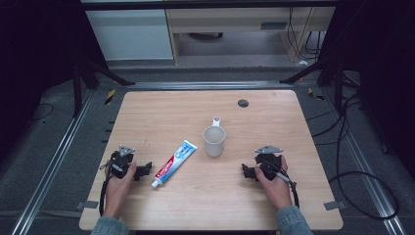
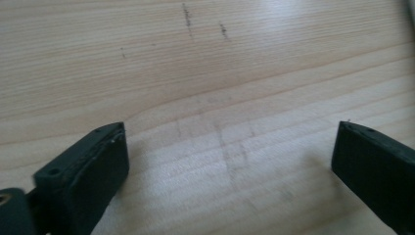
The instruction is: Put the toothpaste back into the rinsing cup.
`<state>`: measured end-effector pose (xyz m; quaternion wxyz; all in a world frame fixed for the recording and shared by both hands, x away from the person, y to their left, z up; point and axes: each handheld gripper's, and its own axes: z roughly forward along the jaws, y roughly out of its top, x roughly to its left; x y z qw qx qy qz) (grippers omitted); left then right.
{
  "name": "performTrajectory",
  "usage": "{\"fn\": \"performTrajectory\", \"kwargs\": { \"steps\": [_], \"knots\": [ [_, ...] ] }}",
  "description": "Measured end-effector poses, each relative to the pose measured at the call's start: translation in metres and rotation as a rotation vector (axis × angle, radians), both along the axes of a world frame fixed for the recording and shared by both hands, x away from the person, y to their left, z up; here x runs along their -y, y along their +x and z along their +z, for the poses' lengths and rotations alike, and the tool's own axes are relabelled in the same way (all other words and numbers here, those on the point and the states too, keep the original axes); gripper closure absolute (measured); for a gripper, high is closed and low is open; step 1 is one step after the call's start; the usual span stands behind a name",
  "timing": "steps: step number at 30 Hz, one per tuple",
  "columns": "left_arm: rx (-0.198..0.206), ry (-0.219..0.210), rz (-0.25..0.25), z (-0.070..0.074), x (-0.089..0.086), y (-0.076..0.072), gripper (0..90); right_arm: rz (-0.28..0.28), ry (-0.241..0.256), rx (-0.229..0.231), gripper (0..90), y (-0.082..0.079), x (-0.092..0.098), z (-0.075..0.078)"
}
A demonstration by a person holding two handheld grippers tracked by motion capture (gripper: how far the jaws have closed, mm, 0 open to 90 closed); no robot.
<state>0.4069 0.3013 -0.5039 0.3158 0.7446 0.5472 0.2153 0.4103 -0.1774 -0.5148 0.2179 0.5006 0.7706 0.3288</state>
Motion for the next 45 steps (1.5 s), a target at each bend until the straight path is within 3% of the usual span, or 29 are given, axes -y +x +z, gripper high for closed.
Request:
{"fn": "performTrajectory", "kwargs": {
  "steps": [3,6,10,11,12,15,16,18,19,20,25,26,33,40,45],
  "knots": [
    [0.007,0.006,-0.005,0.009,0.000,-0.004,3.4,0.001,0.000,0.001,0.5,0.000,0.000,0.000],
    [0.017,0.100,-0.028,0.036,0.006,-0.012,3.9,0.001,0.002,0.001,0.5,0.000,0.000,0.000],
    [0.002,0.136,-0.040,0.066,0.012,-0.019,4.0,0.001,0.002,0.001,0.5,0.000,0.000,0.000],
    [0.002,0.136,-0.040,0.066,0.012,-0.019,4.1,0.001,0.002,0.001,0.5,0.000,0.000,0.000],
    [-0.027,0.141,-0.055,0.077,0.016,-0.020,4.4,0.002,0.002,0.001,0.6,0.000,0.000,0.000],
    [-0.063,0.147,-0.068,0.086,0.020,-0.020,5.3,0.002,0.002,0.001,0.6,0.000,0.000,0.000],
    [-0.101,0.161,-0.091,0.092,0.026,-0.018,5.3,0.002,0.002,0.001,0.5,0.000,0.000,0.000],
    [-0.142,0.171,-0.120,0.094,0.033,-0.015,6.4,0.002,0.002,0.001,0.6,0.000,0.000,0.000],
    [-0.142,0.171,-0.120,0.094,0.033,-0.015,6.8,0.002,0.002,0.001,0.6,0.000,0.000,0.000],
    [-0.182,0.166,-0.147,0.094,0.039,-0.012,7.2,0.002,0.002,0.001,0.6,0.000,0.000,0.000],
    [-0.227,0.182,-0.190,0.093,0.050,-0.006,10.5,0.002,0.003,0.000,0.6,0.000,0.000,0.000],
    [-0.251,0.177,-0.210,0.093,0.055,-0.004,12.3,0.002,0.002,0.000,0.6,0.000,0.000,0.000],
    [-0.303,0.210,-0.241,0.091,0.069,0.006,13.9,0.002,0.002,0.000,0.6,0.000,0.000,0.000],
    [-0.355,0.285,-0.289,0.091,0.092,0.016,15.0,0.002,0.002,0.000,0.5,0.000,0.000,0.000],
    [-0.378,0.294,-0.299,0.091,0.100,0.021,16.6,0.002,0.002,0.001,0.6,0.000,0.000,0.000]
  ]
}}
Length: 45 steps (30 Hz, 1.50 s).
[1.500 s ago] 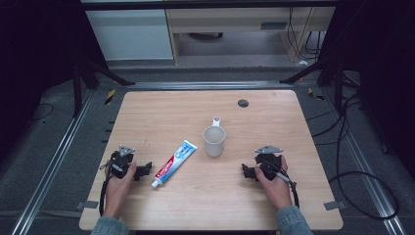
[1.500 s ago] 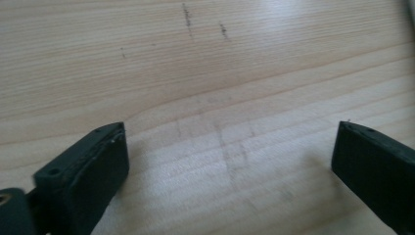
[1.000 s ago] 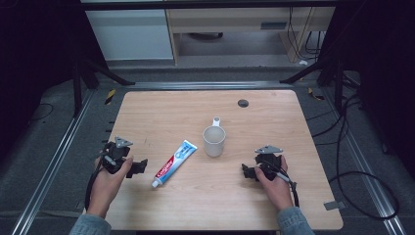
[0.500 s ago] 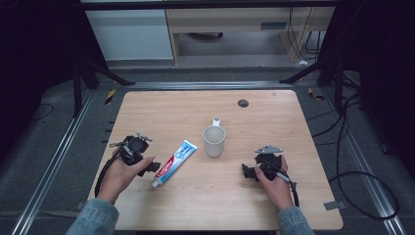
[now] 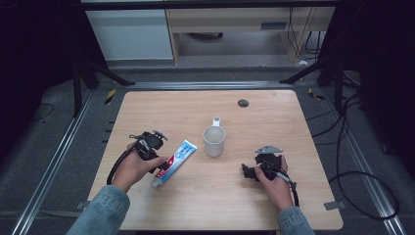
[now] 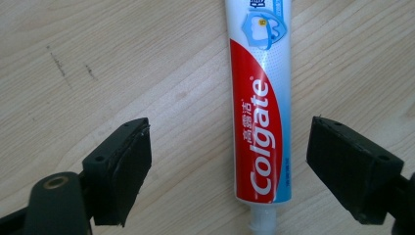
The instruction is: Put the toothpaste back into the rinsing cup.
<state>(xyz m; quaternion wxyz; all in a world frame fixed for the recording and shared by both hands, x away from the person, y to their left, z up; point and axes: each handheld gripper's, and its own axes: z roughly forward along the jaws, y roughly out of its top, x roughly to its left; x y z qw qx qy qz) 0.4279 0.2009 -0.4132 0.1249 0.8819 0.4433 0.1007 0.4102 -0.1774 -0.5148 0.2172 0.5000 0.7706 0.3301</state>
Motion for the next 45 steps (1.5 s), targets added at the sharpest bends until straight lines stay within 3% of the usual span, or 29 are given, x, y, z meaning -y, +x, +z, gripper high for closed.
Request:
{"fn": "performTrajectory", "kwargs": {
  "steps": [6,9,16,20,32,39,45],
  "knots": [
    [-0.021,0.005,-0.025,0.003,0.009,0.004,20.0,0.003,0.000,0.000,0.5,0.000,0.000,0.000],
    [-0.057,0.025,-0.043,-0.002,0.016,0.008,24.0,0.005,-0.001,0.001,0.5,0.000,0.000,0.000],
    [-0.074,0.027,-0.068,-0.008,0.027,0.014,31.7,0.003,0.000,0.000,0.5,0.000,0.000,0.000],
    [-0.103,0.043,-0.080,-0.010,0.035,0.018,36.9,0.003,0.000,0.000,0.5,0.000,0.000,0.000],
    [-0.151,0.071,-0.105,-0.012,0.049,0.022,41.0,0.005,-0.001,0.002,0.5,0.000,0.000,0.000],
    [-0.185,0.115,-0.082,-0.024,0.050,0.030,44.2,0.003,0.000,0.001,0.5,0.000,0.000,0.000],
    [-0.203,0.102,-0.057,-0.031,0.049,0.037,45.8,0.003,0.001,0.000,0.5,0.000,0.000,0.000]
  ]
}}
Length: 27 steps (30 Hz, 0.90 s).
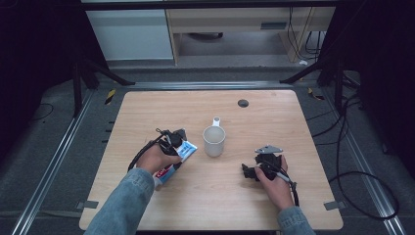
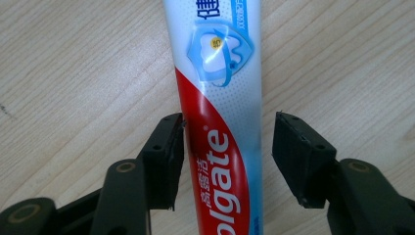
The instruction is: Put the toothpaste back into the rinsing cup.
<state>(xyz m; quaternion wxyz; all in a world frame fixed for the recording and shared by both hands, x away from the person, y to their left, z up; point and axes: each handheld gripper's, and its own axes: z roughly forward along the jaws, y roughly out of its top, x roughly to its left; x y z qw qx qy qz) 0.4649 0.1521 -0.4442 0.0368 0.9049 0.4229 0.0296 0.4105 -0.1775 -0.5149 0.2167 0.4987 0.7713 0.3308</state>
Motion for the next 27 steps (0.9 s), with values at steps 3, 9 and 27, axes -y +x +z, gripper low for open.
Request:
{"fn": "performTrajectory", "kwargs": {
  "steps": [3,9,27],
  "knots": [
    [0.000,0.001,0.006,-0.001,0.001,0.001,46.1,0.001,-0.001,0.001,0.5,0.000,0.000,0.000],
    [0.018,0.001,0.026,-0.005,0.006,0.008,45.9,0.000,0.000,0.000,0.5,0.000,0.000,0.000],
    [0.015,0.010,0.056,-0.017,0.013,0.020,45.0,0.007,0.001,-0.001,0.5,0.000,0.001,0.000]
  ]
}}
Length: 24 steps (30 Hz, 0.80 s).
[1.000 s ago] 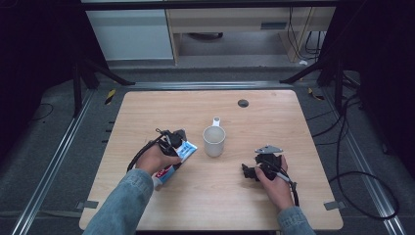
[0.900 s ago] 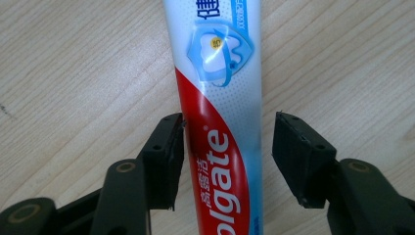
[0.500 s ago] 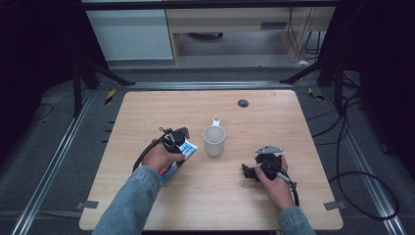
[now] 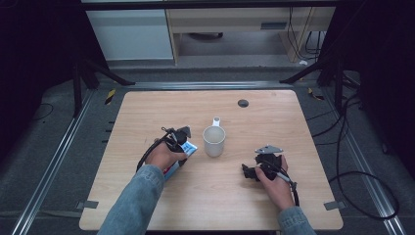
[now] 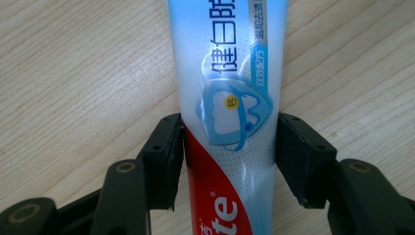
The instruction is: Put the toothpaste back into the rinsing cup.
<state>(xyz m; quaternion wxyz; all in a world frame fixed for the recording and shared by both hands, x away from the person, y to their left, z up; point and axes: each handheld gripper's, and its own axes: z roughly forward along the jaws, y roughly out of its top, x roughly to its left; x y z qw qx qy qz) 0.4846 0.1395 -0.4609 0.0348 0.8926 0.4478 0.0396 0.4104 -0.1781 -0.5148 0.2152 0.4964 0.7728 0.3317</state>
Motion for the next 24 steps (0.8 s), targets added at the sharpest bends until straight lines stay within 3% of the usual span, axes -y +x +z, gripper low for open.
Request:
{"fn": "performTrajectory", "kwargs": {
  "steps": [24],
  "knots": [
    [-0.009,0.012,-0.012,-0.0033,0.0036,0.0044,48.7,0.004,-0.001,0.001,0.5,0.0002,0.0003,0.0000]
  ]
}}
